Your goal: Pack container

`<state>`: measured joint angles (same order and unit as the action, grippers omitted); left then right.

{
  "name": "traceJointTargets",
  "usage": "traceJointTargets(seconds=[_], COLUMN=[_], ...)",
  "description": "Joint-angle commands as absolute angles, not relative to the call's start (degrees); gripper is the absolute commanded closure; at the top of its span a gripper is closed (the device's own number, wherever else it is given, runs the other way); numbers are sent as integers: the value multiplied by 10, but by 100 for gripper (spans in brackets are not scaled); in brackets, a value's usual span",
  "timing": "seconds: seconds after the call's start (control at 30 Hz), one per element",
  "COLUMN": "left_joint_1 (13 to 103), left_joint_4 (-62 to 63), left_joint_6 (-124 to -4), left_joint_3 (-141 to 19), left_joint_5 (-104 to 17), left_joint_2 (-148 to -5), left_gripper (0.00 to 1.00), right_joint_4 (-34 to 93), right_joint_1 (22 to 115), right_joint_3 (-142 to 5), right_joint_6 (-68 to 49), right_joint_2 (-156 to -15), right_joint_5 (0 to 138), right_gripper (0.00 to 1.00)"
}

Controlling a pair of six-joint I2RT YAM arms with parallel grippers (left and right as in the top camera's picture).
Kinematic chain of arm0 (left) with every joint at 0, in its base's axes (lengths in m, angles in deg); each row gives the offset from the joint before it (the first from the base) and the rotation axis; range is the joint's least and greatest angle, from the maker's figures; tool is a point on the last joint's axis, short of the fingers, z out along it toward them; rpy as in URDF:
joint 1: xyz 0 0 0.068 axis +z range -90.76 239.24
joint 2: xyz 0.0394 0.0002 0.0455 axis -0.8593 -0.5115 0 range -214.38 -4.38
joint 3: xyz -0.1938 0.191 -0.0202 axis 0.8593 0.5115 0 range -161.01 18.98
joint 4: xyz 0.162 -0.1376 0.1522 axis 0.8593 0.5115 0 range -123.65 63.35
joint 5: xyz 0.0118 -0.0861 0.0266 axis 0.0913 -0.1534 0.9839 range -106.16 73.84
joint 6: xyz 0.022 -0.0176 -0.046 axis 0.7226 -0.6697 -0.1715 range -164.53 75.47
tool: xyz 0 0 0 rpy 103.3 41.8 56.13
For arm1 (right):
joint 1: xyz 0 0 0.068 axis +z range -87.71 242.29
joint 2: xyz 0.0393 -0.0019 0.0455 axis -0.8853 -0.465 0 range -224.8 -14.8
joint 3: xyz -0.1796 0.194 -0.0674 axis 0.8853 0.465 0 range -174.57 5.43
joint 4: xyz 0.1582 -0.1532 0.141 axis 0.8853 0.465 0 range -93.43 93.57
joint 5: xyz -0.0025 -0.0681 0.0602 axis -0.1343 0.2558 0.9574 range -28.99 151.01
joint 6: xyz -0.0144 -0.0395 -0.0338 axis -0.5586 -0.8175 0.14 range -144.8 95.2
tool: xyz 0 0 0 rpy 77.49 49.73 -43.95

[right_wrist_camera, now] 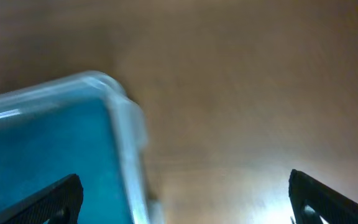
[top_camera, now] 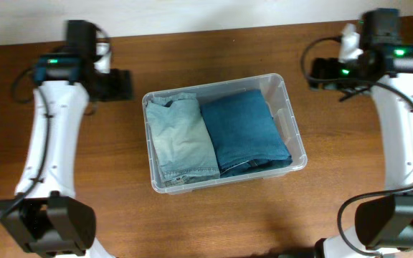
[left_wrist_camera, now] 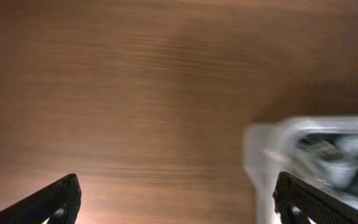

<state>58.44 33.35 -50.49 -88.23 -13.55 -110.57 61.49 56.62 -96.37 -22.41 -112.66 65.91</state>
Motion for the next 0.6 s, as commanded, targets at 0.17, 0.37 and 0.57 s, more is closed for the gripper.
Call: traceJointTargets(seconds=[0.17,0.37,0.57], left_joint_1=[640,664,668], left_joint_4=[340,332,348], left_joint_6=[-526,-500,-447], left_joint_3=[-888,-888,-886], left_joint_5=[-153,-160,-185], left_joint_2=[-1096,-1096,-1075], left_gripper=[1,1,1], right_joint_4=[557,597,627], right_joint_1=[612,604,604], right_joint_3=[-961,-961,-960], right_joint_6=[-231,-233,-213], right_joint_2=[-1118,-1115,-1066], right_joint_5=[648,647,616], right_gripper=[2,2,1])
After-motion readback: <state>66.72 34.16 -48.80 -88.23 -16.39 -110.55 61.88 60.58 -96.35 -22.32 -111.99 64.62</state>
